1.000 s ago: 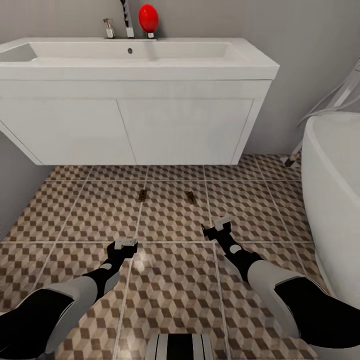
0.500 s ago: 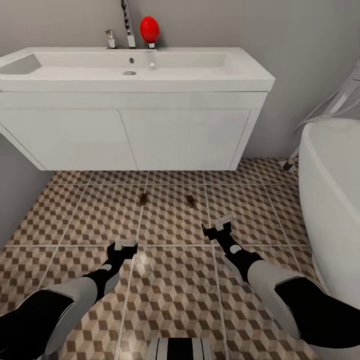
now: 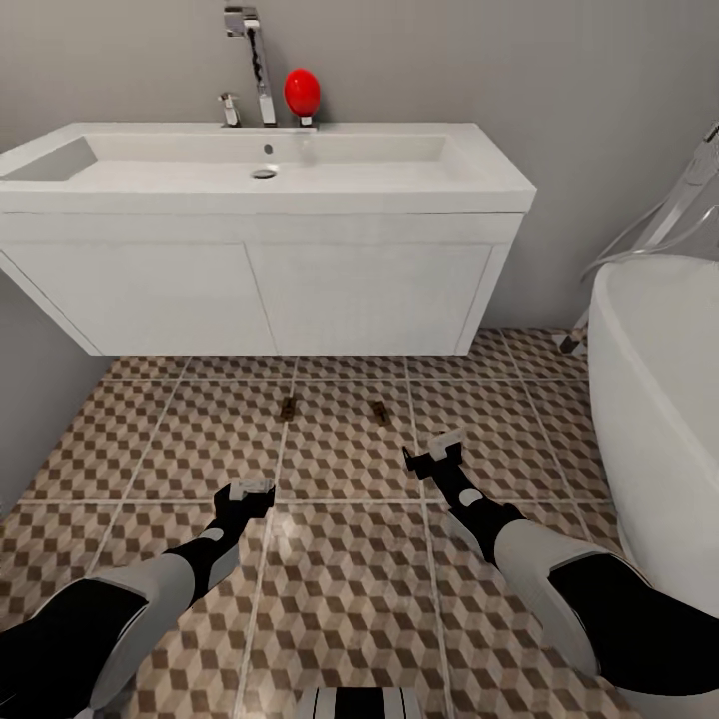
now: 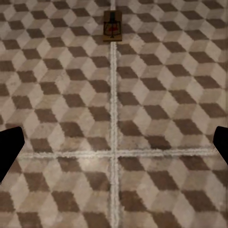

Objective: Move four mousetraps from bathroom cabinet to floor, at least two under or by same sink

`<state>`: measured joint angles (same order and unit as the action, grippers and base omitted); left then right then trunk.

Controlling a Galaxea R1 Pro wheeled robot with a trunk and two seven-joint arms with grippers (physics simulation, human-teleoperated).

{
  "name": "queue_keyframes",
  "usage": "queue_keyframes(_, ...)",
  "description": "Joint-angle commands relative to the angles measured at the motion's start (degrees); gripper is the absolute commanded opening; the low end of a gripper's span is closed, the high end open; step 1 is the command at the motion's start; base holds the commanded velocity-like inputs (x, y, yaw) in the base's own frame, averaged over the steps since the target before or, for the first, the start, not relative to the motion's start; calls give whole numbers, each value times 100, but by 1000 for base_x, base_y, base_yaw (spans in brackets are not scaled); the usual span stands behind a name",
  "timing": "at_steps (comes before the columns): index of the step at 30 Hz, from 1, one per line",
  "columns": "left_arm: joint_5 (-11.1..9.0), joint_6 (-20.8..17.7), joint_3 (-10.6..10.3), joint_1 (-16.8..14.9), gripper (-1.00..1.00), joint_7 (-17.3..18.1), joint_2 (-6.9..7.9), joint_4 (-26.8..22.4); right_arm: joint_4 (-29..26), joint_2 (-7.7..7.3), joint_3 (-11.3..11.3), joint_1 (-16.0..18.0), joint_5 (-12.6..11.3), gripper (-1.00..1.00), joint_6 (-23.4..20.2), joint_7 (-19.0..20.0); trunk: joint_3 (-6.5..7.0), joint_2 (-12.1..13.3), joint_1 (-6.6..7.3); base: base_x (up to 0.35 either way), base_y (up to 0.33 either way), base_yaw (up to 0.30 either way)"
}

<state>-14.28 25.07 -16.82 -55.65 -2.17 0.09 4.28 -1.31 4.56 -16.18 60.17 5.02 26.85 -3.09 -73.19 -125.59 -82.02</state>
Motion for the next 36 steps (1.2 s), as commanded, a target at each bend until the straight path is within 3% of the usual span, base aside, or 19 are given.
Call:
queue_keyframes(1, -31, 33, -49, -7, 100, -12, -6, 21, 8, 1, 1, 4, 52, 100, 13, -33, 24, 40, 23, 0, 0, 0)
queue_keyframes(36, -31, 33, -49, 0, 100, -12, -26, 21, 8, 1, 1, 4, 51, 100, 13, -34, 956, 1444, 792, 0, 0, 0)
